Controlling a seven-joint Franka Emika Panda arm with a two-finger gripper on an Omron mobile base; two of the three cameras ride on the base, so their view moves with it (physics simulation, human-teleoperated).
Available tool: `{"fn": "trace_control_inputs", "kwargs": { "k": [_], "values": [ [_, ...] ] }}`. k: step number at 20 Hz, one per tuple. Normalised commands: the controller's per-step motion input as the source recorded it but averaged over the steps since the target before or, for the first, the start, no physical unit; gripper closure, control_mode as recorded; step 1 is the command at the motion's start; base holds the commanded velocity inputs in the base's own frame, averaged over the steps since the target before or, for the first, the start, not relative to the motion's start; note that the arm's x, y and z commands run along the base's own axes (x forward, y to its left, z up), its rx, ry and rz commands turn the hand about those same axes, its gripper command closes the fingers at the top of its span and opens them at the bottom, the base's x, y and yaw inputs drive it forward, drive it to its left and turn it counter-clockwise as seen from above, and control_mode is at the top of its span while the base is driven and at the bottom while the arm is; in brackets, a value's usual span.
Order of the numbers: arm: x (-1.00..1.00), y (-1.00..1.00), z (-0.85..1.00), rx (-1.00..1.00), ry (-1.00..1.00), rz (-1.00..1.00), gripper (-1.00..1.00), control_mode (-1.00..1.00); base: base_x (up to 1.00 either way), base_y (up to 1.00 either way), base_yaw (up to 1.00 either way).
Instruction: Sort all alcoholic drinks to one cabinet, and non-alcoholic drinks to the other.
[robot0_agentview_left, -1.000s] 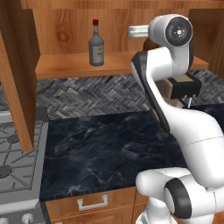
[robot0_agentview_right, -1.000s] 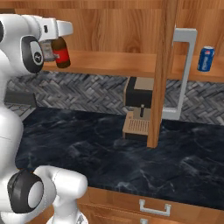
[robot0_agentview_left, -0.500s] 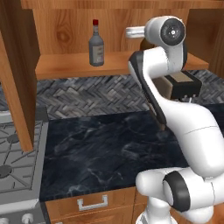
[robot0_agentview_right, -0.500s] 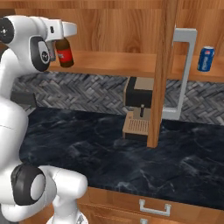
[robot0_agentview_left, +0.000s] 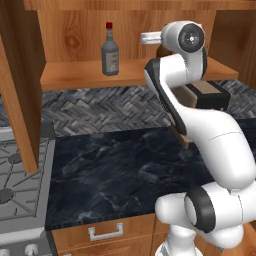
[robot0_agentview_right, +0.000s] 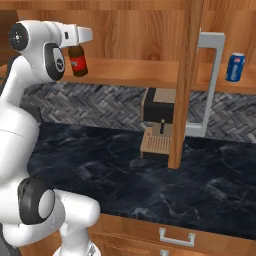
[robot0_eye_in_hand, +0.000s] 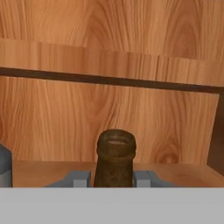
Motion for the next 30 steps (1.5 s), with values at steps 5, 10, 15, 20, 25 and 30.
{"fn": "trace_control_inputs", "kwargs": {
  "k": [5, 10, 15, 20, 25, 30],
  "values": [
    [0.34, 0.0, -0.05, 0.0, 0.0, 0.01, 1.0, -1.0, 0.0, 0.0, 0.0],
    [0.4, 0.0, -0.03, 0.0, 0.0, 0.01, 1.0, -1.0, 0.0, 0.0, 0.0],
    [0.35, 0.0, -0.1, 0.0, 0.0, 0.01, 1.0, -1.0, 0.0, 0.0, 0.0],
    [0.25, 0.0, -0.17, 0.0, 0.0, 0.01, 1.0, -1.0, 0.0, 0.0, 0.0],
    [0.18, 0.0, -0.22, 0.0, 0.0, 0.0, 1.0, -1.0, 0.0, 0.0, 0.0],
    [0.27, 0.0, -0.2, 0.0, 0.0, 0.01, 1.0, -1.0, 0.0, 0.0, 0.0]
  ]
}}
